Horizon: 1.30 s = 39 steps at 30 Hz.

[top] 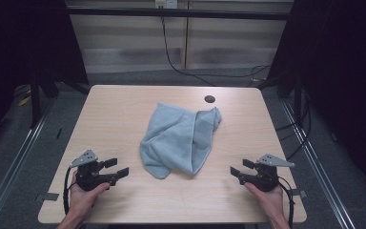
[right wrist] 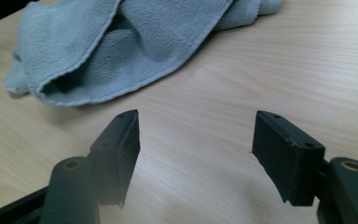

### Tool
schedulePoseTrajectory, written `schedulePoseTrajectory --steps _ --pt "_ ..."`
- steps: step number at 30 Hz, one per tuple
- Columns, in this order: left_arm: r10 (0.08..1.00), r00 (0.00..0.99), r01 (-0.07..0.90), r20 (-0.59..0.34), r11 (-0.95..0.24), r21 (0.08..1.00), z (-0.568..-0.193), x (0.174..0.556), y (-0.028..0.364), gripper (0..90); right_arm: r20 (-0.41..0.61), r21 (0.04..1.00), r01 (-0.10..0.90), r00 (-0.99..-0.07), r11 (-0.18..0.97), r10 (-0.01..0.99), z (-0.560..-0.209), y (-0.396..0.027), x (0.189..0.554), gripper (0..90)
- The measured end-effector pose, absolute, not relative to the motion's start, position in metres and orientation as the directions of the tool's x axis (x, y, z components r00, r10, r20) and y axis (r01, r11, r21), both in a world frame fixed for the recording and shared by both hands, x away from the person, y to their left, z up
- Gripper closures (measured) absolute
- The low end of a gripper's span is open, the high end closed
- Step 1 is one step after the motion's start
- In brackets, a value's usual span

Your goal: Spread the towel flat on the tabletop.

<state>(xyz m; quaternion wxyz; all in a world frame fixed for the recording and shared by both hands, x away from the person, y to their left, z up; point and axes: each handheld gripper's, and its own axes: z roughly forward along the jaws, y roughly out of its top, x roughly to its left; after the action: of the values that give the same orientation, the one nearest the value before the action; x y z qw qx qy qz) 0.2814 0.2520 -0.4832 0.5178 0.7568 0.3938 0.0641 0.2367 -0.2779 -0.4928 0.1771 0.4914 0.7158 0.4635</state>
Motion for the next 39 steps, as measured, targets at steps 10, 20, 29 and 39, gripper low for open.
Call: schedulePoseTrajectory --steps 10,20,29,39 --pt "0.636 0.709 0.535 -0.305 -0.202 0.821 -0.484 0.28 0.247 38.7 0.208 0.827 0.538 -0.562 0.163 0.8 -0.49 -0.261 0.237 39.7" --pt "0.633 0.726 0.505 -0.268 -0.227 0.832 -0.465 0.301 0.221 46.0 0.181 0.836 0.496 -0.654 0.235 0.735 -0.468 -0.224 0.261 41.1" --pt "0.613 0.748 0.5 -0.255 -0.267 0.824 -0.469 0.337 0.188 59.3 0.172 0.841 0.454 -0.739 0.294 0.651 -0.459 -0.17 0.308 39.1" --pt "0.617 0.747 0.533 -0.246 -0.335 0.777 -0.498 0.338 0.181 62.5 0.201 0.806 0.484 -0.764 0.34 0.612 -0.495 -0.14 0.329 27.4"
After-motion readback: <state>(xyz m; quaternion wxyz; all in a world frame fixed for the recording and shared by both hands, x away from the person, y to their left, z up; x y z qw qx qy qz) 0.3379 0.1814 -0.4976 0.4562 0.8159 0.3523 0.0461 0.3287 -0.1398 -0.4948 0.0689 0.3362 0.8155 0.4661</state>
